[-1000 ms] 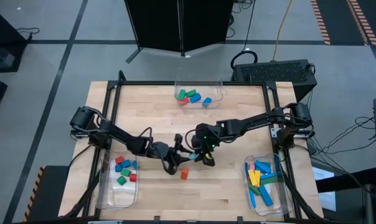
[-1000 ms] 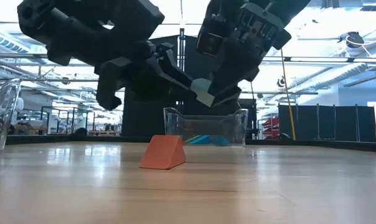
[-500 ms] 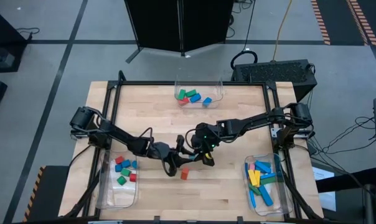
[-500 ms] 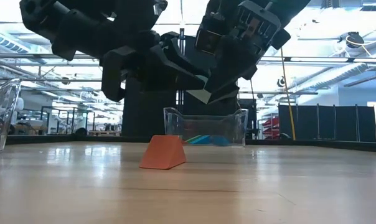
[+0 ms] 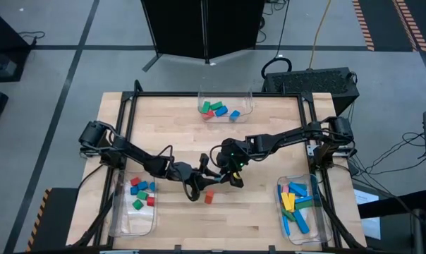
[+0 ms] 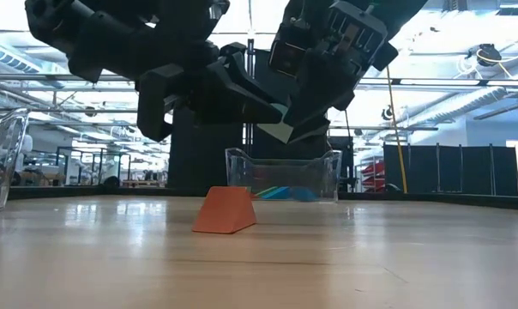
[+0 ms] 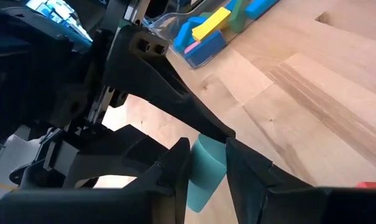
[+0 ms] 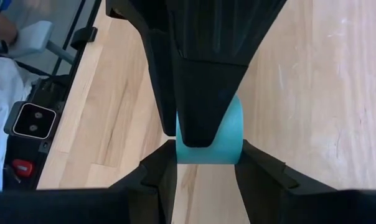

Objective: Sort blocks by size
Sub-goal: Put the light blue half circle block into the bottom left transparent bin

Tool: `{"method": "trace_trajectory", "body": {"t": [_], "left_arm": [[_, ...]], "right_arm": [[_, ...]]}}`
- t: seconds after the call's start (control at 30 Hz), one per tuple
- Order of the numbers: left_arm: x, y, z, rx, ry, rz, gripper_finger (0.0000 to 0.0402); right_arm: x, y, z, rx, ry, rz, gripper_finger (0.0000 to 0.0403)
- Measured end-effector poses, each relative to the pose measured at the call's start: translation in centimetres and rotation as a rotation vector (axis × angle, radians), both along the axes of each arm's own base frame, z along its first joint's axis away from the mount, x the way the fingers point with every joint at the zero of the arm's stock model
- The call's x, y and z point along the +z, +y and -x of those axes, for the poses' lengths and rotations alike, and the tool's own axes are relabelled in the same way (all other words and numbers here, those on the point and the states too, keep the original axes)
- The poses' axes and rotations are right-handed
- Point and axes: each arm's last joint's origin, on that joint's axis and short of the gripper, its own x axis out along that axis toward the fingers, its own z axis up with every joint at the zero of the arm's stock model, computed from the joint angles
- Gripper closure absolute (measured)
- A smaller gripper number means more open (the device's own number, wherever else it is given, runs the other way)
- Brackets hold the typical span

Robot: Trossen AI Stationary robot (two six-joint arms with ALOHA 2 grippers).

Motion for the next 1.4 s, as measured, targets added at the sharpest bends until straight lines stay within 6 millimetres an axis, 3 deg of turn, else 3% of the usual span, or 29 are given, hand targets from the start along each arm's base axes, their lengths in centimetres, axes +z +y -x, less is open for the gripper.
{"method": "trace_trajectory", "body": {"t": [0.33,0.63,0.83,1.03,1.27,1.4], "left_arm": [[0.2,-0.7,0.2,0.046,-0.033,-0.013,0.0311],[0.6,-1.6,0.6,0.149,-0.06,-0.048,0.0312],[2.8,-2.3,2.0,0.204,-0.059,-0.024,0.0312],[5.3,-2.1,4.9,0.287,0.046,0.118,0.0312],[8.6,-2.0,10.7,0.374,0.183,0.373,0.0312],[10.0,-2.4,14.0,0.33,0.263,0.502,0.0312]], "right_arm": [[0.0,0.0,0.0,0.007,-0.009,-0.002,0.0256],[0.0,0.0,0.0,-0.011,0.007,-0.015,0.0186],[-0.6,0.0,0.5,-0.105,0.081,0.115,0.0157],[-0.4,1.3,0.4,-0.022,0.026,0.134,0.0154],[-0.1,2.7,0.2,0.068,-0.066,0.184,0.0154],[0.0,2.8,0.1,0.072,-0.077,0.188,0.0154]]}}
